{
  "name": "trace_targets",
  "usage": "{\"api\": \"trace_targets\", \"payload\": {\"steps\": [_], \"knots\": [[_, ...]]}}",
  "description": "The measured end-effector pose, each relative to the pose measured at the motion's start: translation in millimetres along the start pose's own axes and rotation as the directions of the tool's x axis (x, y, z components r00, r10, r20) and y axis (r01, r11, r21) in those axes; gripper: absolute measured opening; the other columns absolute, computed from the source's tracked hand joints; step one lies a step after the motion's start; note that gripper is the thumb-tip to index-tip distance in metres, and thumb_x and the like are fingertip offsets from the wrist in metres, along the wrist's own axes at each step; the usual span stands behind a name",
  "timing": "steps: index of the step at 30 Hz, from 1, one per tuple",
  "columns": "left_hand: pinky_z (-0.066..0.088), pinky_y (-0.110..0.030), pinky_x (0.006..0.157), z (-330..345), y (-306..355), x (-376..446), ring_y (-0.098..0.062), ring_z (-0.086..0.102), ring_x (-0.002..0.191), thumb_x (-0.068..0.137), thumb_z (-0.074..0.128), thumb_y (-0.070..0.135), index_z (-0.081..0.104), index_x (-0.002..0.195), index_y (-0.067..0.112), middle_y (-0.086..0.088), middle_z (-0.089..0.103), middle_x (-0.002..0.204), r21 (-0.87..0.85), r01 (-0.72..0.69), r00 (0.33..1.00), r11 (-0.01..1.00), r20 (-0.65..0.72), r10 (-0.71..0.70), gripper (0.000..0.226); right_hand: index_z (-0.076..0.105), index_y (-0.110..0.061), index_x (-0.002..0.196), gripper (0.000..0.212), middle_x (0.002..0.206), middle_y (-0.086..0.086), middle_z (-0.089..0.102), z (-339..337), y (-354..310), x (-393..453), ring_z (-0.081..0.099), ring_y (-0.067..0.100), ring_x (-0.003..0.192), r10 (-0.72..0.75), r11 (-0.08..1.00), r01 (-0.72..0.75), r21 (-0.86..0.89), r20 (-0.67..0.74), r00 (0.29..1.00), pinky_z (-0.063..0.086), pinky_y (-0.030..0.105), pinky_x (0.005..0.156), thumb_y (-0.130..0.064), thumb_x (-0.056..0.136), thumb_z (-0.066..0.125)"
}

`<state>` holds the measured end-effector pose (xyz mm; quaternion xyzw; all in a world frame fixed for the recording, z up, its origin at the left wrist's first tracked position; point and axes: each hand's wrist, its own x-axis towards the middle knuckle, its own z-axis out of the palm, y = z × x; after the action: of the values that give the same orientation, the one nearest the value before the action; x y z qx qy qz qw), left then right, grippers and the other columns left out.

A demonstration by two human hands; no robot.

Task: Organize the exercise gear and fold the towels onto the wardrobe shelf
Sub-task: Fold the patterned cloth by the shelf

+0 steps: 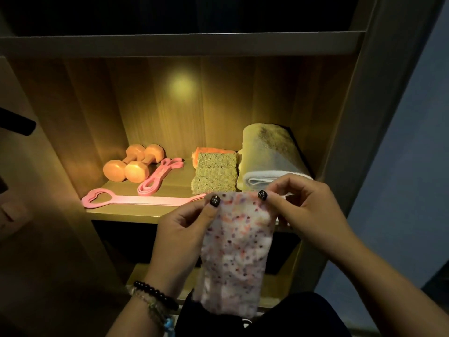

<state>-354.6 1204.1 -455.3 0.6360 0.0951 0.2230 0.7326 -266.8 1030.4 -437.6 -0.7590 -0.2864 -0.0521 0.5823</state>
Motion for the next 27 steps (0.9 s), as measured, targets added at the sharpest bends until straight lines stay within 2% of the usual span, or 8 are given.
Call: {"api": "trace_targets", "payload": {"steps": [3, 6, 9, 11, 15, 19, 24, 27], "knots": [[0.057, -0.02, 0.066, -3.7, 5.9, 2.5, -0.007, 0.07, 0.083, 0.063, 0.069, 0.031, 0.076, 0.082, 0.017, 0.004, 0.076, 0.088, 0.006, 0.017, 0.999, 1.0, -0.031, -0.017, 0.024, 0.067, -0.019, 0.083, 0.007, 0.085, -0.008, 0.066, 5.3, 1.8, -1.5, 0.064, 0.019, 0.063, -0.092, 0.991, 0.085, -0.108, -0.065, 0.994, 0.056, 0.034, 0.056, -0.012, 0.084, 0.07], [0.056, -0.031, 0.073, -5.0, 4.6, 2.4, -0.015, 0.07, 0.083, 0.062, 0.069, 0.03, 0.076, 0.082, 0.013, -0.002, 0.075, 0.089, -0.089, 0.095, 0.994, 0.992, -0.048, -0.099, 0.028, 0.066, -0.018, 0.082, 0.01, 0.09, -0.007, 0.063, 19.3, -0.4, -7.4, 0.064, 0.014, 0.073, -0.167, 0.981, 0.156, -0.116, -0.093, 0.982, 0.057, 0.034, 0.064, -0.009, 0.082, 0.071], [0.055, -0.026, 0.065, -1.9, 3.1, -4.2, -0.016, 0.068, 0.082, 0.068, 0.067, 0.033, 0.078, 0.081, 0.012, -0.009, 0.075, 0.093, -0.123, 0.127, 0.992, 0.984, 0.008, -0.127, 0.027, 0.069, -0.013, 0.083, 0.003, 0.085, 0.002, 0.068, 38.9, -1.9, -14.3, 0.067, 0.022, 0.079, -0.112, 0.987, 0.113, 0.114, -0.013, 0.994, 0.057, 0.047, 0.071, -0.015, 0.081, 0.07], [0.057, -0.029, 0.071, 0.7, 0.6, -9.1, -0.019, 0.068, 0.087, 0.077, 0.06, 0.029, 0.077, 0.087, 0.009, -0.014, 0.073, 0.099, -0.155, 0.115, 0.992, 0.981, 0.067, -0.105, 0.029, 0.071, -0.008, 0.087, 0.015, 0.087, 0.008, 0.071, 46.9, -2.8, -15.3, 0.068, 0.029, 0.085, -0.034, 0.968, 0.027, 0.248, 0.025, 0.999, 0.056, 0.052, 0.078, -0.022, 0.083, 0.066], [0.052, -0.043, 0.094, -2.1, -3.8, -15.6, -0.02, 0.062, 0.113, 0.091, 0.05, 0.014, 0.074, 0.107, 0.009, -0.005, 0.07, 0.115, -0.086, 0.035, 0.983, 0.996, 0.183, -0.018, 0.029, 0.07, 0.002, 0.087, 0.021, 0.091, 0.02, 0.071, 48.3, -9.2, -11.6, 0.068, 0.034, 0.092, 0.176, 0.885, -0.202, 0.419, 0.099, 0.979, 0.059, 0.04, 0.078, -0.017, 0.088, 0.063], [0.053, -0.039, 0.094, -3.2, -12.0, -15.8, -0.01, 0.064, 0.108, 0.085, 0.062, -0.005, 0.078, 0.094, 0.022, 0.007, 0.072, 0.108, 0.079, -0.095, 0.994, 0.992, 0.059, 0.091, 0.033, 0.071, 0.002, 0.085, 0.014, 0.089, 0.02, 0.071, 46.8, -11.3, -10.2, 0.069, 0.03, 0.09, 0.238, 0.892, -0.272, 0.361, 0.137, 0.962, 0.059, 0.037, 0.079, -0.011, 0.083, 0.068], [0.055, -0.037, 0.09, -3.7, -12.2, -17.0, -0.011, 0.067, 0.104, 0.078, 0.069, 0.006, 0.076, 0.096, 0.017, 0.003, 0.074, 0.103, 0.162, -0.188, 0.982, 0.969, 0.026, 0.186, 0.022, 0.072, 0.005, 0.088, 0.01, 0.091, 0.018, 0.072, 45.9, -10.5, -9.1, 0.07, 0.021, 0.083, 0.293, 0.85, -0.354, 0.389, 0.209, 0.933, 0.059, 0.029, 0.075, 0.001, 0.086, 0.062], [0.054, -0.042, 0.088, -4.0, -11.8, -17.6, -0.018, 0.069, 0.097, 0.071, 0.071, 0.02, 0.077, 0.092, 0.012, -0.001, 0.076, 0.094, 0.137, -0.15, 0.988, 0.979, -0.002, 0.152, 0.023, 0.07, 0.007, 0.091, 0.012, 0.092, 0.016, 0.072, 45.6, -9.1, -10.0, 0.069, 0.019, 0.08, 0.306, 0.836, -0.387, 0.389, 0.255, 0.917, 0.057, 0.023, 0.071, 0.003, 0.088, 0.059]]}}
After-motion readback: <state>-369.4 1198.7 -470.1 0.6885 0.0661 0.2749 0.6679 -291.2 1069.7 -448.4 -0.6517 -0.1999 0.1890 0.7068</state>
